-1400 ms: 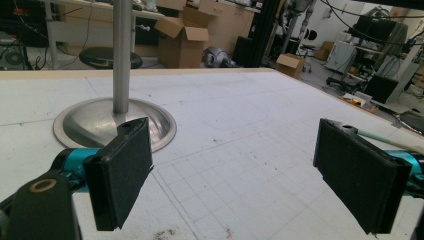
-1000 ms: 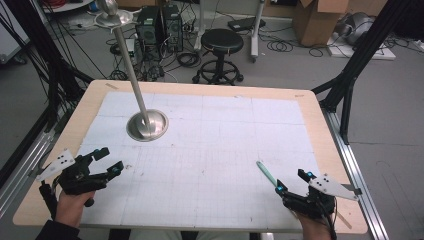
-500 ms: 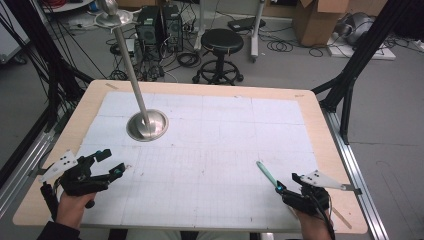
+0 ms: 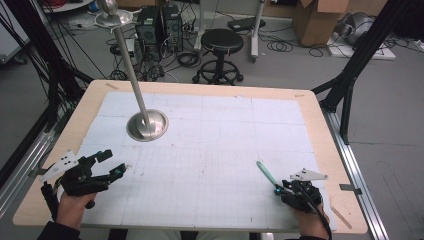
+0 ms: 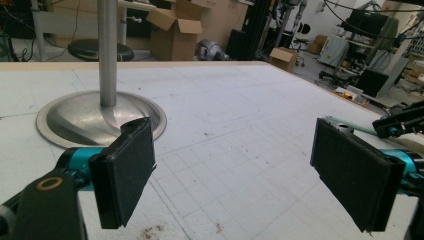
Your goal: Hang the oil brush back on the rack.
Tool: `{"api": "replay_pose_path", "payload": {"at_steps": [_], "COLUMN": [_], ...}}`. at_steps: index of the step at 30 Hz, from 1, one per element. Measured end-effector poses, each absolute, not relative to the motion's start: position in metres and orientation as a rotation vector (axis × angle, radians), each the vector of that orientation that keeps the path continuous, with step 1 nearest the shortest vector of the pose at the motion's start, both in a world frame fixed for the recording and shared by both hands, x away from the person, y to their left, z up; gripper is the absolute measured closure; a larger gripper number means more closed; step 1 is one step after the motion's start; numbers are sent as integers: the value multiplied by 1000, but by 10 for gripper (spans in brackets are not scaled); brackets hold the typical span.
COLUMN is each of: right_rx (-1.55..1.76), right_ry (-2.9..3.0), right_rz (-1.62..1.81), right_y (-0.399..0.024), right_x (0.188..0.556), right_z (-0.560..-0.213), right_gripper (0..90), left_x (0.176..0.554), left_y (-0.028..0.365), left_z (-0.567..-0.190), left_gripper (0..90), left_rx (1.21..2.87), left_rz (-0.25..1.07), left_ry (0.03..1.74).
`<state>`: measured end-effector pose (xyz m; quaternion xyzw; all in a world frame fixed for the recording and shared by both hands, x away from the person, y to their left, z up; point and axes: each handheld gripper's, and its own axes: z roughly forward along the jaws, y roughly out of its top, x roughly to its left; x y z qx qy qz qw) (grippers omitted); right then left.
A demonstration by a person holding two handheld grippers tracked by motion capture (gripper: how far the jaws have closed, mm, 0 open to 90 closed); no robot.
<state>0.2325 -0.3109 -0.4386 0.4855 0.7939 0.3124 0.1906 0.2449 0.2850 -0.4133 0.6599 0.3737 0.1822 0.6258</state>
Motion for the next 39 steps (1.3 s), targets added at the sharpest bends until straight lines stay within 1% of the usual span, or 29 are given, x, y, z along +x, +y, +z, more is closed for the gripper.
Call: {"api": "replay_pose_path", "payload": {"at_steps": [1, 2, 3, 13, 23, 29, 32, 35, 38, 39], "right_rx": [1357, 1357, 1356, 1391, 1320, 1206, 1116, 1090, 1075, 1068], "right_ry": [2244, 2244, 2256, 2252, 2187, 2147, 2144, 2137, 2099, 2093], "right_rz": [886, 886, 891, 865, 1064, 1205, 1284, 1326, 1438, 1461], "right_y": [-310, -310, -309, -306, -300, -286, -269, -263, -256, -254], "right_x": [232, 232, 232, 232, 226, 220, 221, 221, 223, 223], "right_z": [-439, -439, -438, -436, -422, -408, -398, -393, -384, -382], "right_gripper": [738, 738, 797, 818, 818, 817, 817, 817, 817, 817], "left_x": [245, 245, 245, 245, 245, 245, 245, 245, 245, 245], "left_y": [285, 285, 284, 283, 283, 281, 274, 261, 245, 245], "left_z": [-414, -414, -414, -414, -414, -405, -397, -388, -377, -377], "left_gripper": [182, 182, 182, 191, 194, 225, 231, 230, 221, 221], "left_rx": [1515, 1515, 1522, 1528, 1509, 1425, 1410, 1414, 1420, 1420], "left_rz": [419, 419, 416, 416, 402, 357, 335, 302, 261, 261], "left_ry": [860, 860, 861, 856, 859, 865, 842, 813, 782, 782]}}
